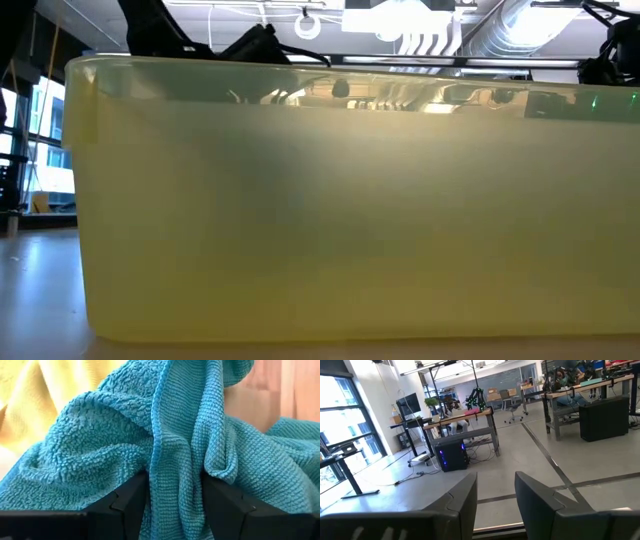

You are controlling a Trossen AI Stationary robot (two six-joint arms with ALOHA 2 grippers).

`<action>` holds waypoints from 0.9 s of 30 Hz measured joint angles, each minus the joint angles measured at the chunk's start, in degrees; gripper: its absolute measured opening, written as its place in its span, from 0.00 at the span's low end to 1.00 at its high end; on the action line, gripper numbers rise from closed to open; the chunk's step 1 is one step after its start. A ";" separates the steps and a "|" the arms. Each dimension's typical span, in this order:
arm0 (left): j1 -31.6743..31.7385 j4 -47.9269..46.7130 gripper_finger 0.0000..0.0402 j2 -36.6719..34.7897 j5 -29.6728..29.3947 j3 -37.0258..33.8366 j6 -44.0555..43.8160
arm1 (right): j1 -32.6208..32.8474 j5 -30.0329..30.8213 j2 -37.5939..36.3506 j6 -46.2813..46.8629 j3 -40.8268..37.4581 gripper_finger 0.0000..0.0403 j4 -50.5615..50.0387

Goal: Roll microfiber towels into tight, uniform cylinder then place into a basket
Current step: Fold the blue towel

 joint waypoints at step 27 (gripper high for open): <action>-0.07 -2.79 0.43 0.51 0.73 1.70 -4.00 | -0.02 -16.04 0.07 40.85 -0.02 0.30 1.97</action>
